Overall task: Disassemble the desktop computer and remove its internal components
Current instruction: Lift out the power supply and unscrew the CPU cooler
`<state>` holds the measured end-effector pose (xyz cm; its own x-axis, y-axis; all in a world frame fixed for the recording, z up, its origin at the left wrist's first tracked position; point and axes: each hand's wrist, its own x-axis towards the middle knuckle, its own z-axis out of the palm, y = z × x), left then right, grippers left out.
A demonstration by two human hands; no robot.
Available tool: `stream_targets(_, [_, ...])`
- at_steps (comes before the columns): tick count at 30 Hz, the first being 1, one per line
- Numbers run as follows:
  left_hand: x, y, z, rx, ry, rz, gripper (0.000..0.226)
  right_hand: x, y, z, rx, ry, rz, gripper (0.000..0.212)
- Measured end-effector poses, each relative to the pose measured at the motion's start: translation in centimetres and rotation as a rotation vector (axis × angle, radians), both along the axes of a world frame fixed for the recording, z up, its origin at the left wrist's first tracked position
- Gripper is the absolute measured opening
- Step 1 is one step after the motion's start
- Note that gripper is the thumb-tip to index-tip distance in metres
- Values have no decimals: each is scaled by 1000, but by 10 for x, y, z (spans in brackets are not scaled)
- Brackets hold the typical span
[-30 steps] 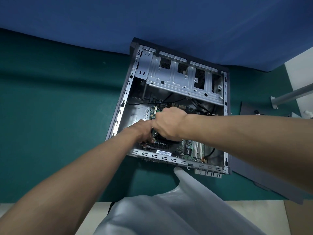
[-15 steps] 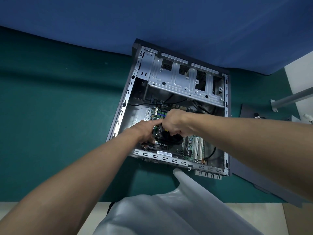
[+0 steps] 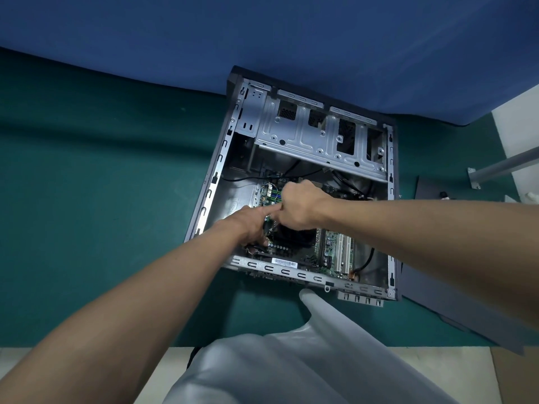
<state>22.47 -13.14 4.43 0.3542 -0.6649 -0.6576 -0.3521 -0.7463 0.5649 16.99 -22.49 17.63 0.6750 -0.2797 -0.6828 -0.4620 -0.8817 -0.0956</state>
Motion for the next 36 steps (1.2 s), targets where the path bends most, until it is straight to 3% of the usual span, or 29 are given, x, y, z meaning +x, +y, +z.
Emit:
stream_targets(2, [0,0,1,-3,24,-2,89,1,0,-2,129,74,-336,27])
stream_targets(4, [0,1,0,-8,32,6,91,2,3,-2,161,137,-381,18])
stream_targets(7, [1,-1,-6,-11,-6,7,78,0,8,-1,-69,65,87,14])
stream_targets(11, [0,-2,-12,22,-40,-19,26,-5,9,7,-203,-12,821,30])
stream_targets(13, [-1,-3,-15,19,-13,5,27,-6,9,8,-253,-51,1087,35])
stream_targets(15, [-2,-2,-14,6,-13,31,33,-8,12,7,-296,-96,1178,36])
stream_targets(18, [-2,0,-10,2,-53,8,24,-14,7,7,-304,-135,1072,34])
stream_targets(22, [-5,4,-3,-25,-42,-5,87,-33,-25,8,-319,-185,883,18])
stream_targets(26, [-6,7,9,-99,-113,52,92,-59,-71,-6,-329,-237,589,14])
stream_targets(28, [-7,7,13,-110,-113,141,84,-69,-84,-17,-232,-277,360,14])
stream_targets(32, [-9,4,16,-50,-141,220,40,-75,-83,-40,117,-320,-102,20])
stream_targets(34, [-10,2,17,-5,-132,219,26,-73,-76,-50,193,-418,-212,23])
stream_targets(36, [-10,1,18,37,-147,198,20,-71,-68,-57,148,-481,-188,25])
